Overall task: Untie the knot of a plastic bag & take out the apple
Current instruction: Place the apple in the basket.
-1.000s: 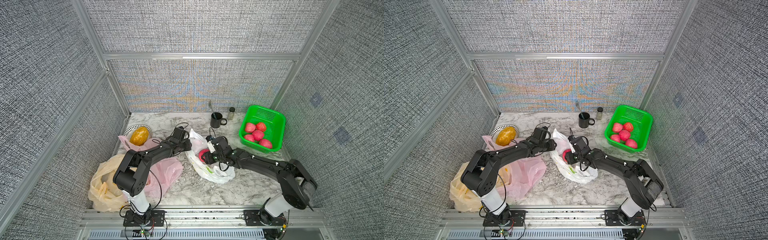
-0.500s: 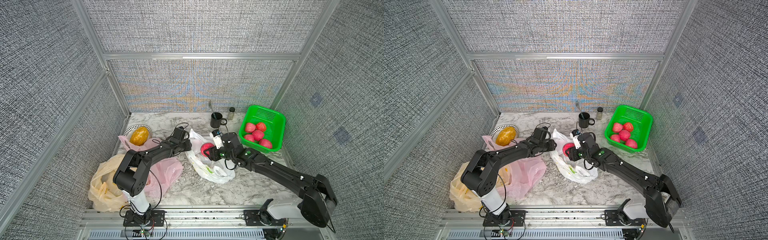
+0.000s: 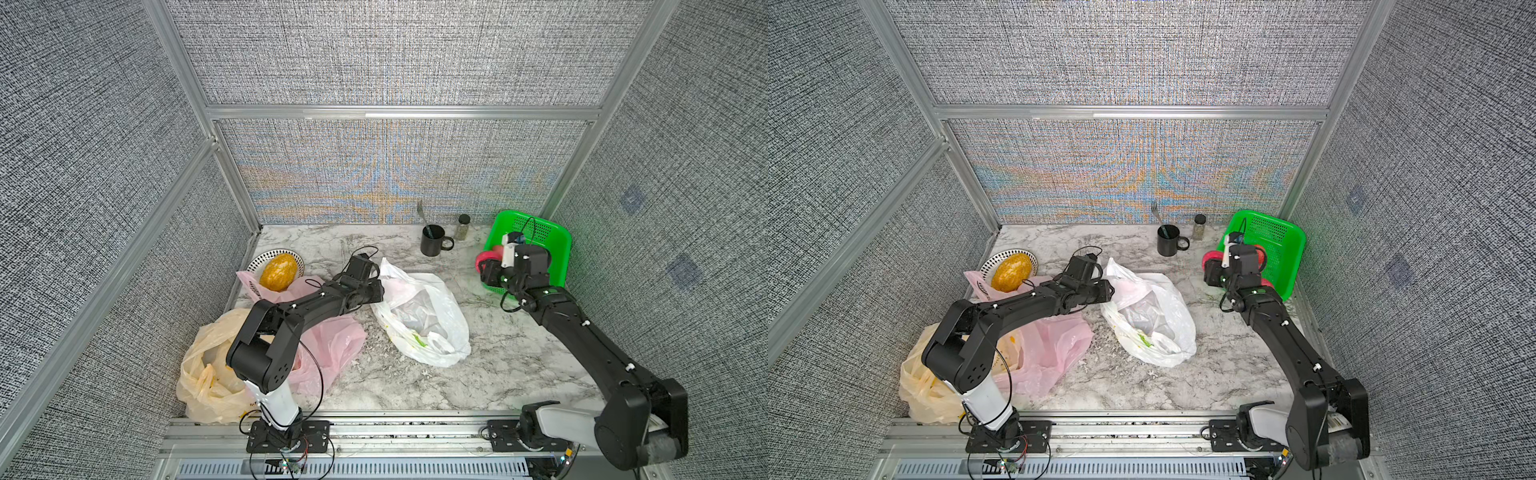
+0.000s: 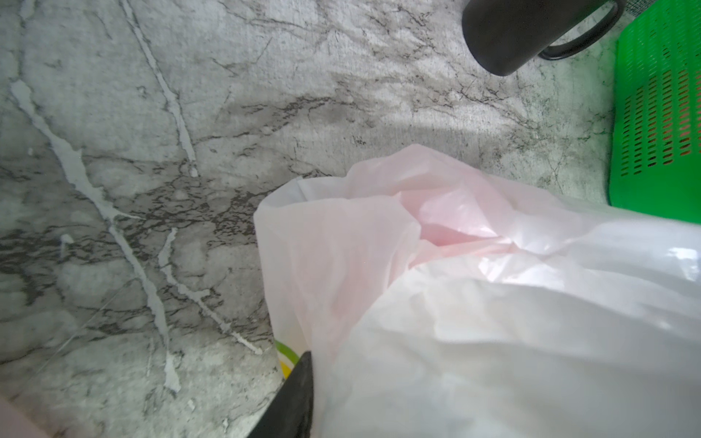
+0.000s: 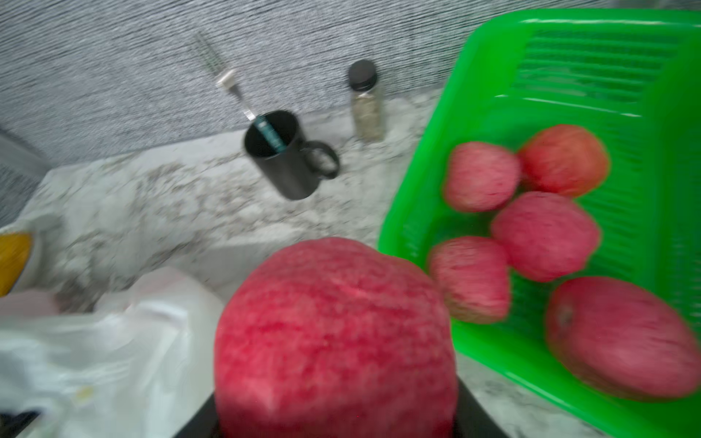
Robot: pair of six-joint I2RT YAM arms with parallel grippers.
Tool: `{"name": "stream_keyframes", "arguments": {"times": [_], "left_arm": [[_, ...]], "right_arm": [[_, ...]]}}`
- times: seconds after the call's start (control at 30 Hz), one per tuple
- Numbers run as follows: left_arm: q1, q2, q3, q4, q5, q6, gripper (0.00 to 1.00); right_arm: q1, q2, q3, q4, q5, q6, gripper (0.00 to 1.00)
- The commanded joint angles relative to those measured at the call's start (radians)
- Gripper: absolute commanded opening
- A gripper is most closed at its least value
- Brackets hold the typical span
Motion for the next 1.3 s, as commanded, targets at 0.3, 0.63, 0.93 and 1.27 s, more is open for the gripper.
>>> {"name": "stream_keyframes", "arguments": {"times": [0.3, 0.63, 0.93, 1.27], "left_arm": [[-0.005, -0.003, 0.022, 0.012, 0.017, 0.012, 0.43], [-0.015, -0.002, 0.048, -0.006, 0.013, 0.02, 0.43], [-0.028, -0.059, 0.011, 0.049, 0.007, 0.026, 0.41], [-0.043, -0.187, -0.061, 0.07, 0.004, 0.029, 0.19]], "right_arm": [[-0.199, 0.222, 0.012, 0.124, -0.04, -0.002, 0.58], [-0.201, 0.237, 0.01, 0.112, -0.056, -0.012, 0.84], [-0.138, 0.076, 0.019, 0.053, -0.03, -0.035, 0.98], [0.187, -0.064, -0.018, -0.005, -0.182, -0.098, 0.85]]}}
